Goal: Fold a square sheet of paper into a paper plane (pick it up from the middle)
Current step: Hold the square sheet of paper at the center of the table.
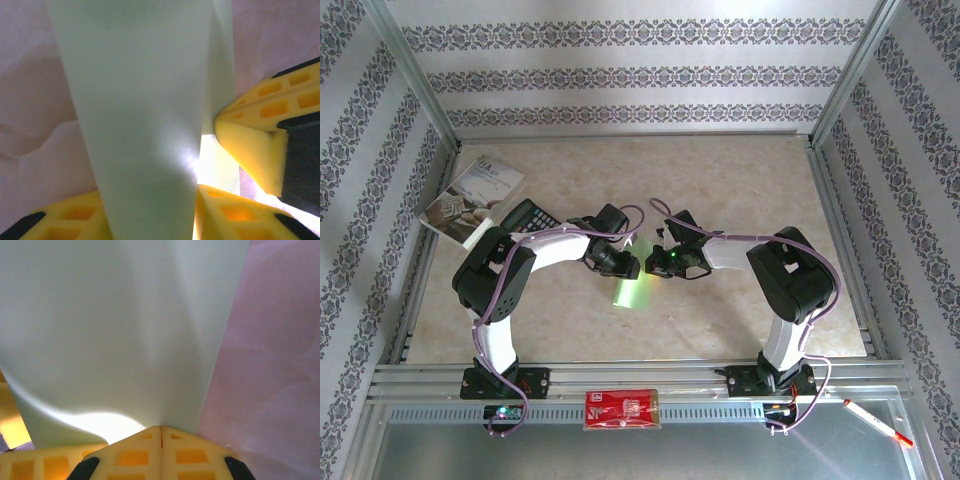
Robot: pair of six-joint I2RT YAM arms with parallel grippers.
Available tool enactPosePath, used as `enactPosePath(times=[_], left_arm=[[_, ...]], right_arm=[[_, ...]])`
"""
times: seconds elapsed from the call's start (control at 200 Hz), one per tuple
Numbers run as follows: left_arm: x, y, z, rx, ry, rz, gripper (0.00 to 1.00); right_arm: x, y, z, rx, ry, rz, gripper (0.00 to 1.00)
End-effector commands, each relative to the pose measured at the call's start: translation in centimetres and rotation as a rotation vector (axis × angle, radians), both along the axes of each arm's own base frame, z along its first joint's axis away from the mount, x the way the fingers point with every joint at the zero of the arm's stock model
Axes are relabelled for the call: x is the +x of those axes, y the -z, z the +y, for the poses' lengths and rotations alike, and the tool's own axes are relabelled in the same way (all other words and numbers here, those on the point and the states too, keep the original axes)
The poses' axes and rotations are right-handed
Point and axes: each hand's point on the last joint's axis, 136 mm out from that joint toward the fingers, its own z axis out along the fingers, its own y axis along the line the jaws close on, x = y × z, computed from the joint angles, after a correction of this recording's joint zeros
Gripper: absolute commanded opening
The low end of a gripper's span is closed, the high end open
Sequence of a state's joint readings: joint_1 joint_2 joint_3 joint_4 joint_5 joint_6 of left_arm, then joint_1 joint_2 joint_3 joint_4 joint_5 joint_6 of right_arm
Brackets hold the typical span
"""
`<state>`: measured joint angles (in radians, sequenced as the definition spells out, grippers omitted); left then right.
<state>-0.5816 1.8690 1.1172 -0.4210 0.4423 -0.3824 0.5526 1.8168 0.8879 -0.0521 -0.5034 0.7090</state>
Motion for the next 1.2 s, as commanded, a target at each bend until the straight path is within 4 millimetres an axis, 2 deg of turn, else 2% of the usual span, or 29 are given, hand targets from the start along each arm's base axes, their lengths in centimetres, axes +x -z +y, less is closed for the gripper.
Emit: enactPosePath(times=[0.0, 0.225, 0.415, 0.505, 0.6, 0.674, 0.799, 0.984, 1.194], left_arm=[[-3.2, 3.4, 5.0, 0.244, -0.046, 0.118, 0.44], [-2.1, 0.7, 5.4, 0.252, -0.068, 0.040, 0.56], [-1.3, -2.5, 5.2, 0.210, -0.095, -0.040, 0.61], [-1.0, -4.2, 4.0, 0.123, -0.110, -0.072, 0.60], [-1.3, -5.2, 1.7, -0.011, -0.106, -0.049, 0.55], [-1.5, -5.2, 0.4, -0.055, -0.092, -0.021, 0.48], [-1.3, -4.9, -0.5, -0.064, -0.075, -0.016, 0.39], [-0.8, -4.5, -1.9, -0.111, -0.061, 0.007, 0.32], [0.4, -4.0, -2.3, -0.118, -0.078, -0.006, 0.29]], right_arm=[[-3.6, 5.6, -3.8, -0.222, 0.017, 0.139, 0.00], [-3.9, 6.0, -4.2, -0.235, 0.019, 0.146, 0.00], [-4.0, 6.2, -4.2, -0.236, 0.020, 0.149, 0.00], [-4.0, 6.1, -4.2, -0.237, 0.019, 0.145, 0.00], [-3.9, 6.1, -4.3, -0.237, 0.021, 0.145, 0.00], [-4.0, 6.1, -4.3, -0.237, 0.019, 0.144, 0.00], [-4.0, 6.2, -4.3, -0.241, 0.020, 0.141, 0.00], [-3.9, 6.1, -4.4, -0.242, 0.020, 0.140, 0.00], [-3.9, 6.3, -4.3, -0.242, 0.017, 0.142, 0.00]])
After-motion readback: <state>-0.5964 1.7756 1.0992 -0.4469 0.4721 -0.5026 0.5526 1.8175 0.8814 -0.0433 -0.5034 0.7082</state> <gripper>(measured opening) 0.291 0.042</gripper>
